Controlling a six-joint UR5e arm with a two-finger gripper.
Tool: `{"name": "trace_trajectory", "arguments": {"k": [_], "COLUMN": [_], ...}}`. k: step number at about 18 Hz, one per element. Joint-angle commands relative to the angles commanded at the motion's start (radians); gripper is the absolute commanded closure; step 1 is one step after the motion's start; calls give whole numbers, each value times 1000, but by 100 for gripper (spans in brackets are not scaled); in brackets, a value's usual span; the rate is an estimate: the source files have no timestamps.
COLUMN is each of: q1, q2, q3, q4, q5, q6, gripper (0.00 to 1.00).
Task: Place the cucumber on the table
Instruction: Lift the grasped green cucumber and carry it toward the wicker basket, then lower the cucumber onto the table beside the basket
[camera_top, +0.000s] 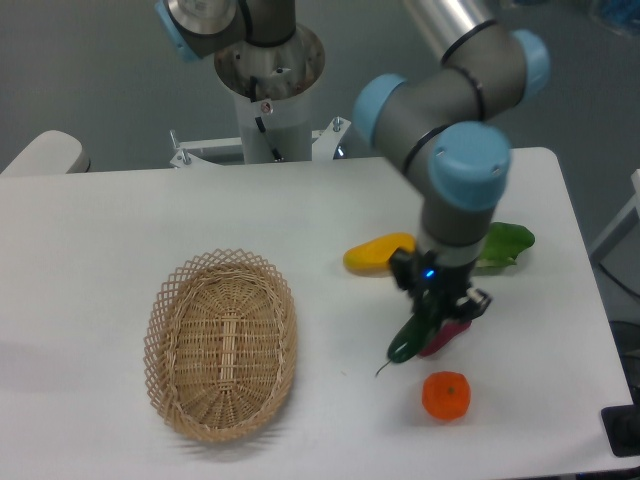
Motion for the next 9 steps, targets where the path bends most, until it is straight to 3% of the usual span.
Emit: {"name": "trace_trajectory", "arguments": {"k": [4, 9], "q1": [-46, -62], "q2": [-68, -135], "q3": [0, 0], "q4": [65, 120], "q5": [-29, -17], "q6": [-137, -139], "gripper": [82, 82]}}
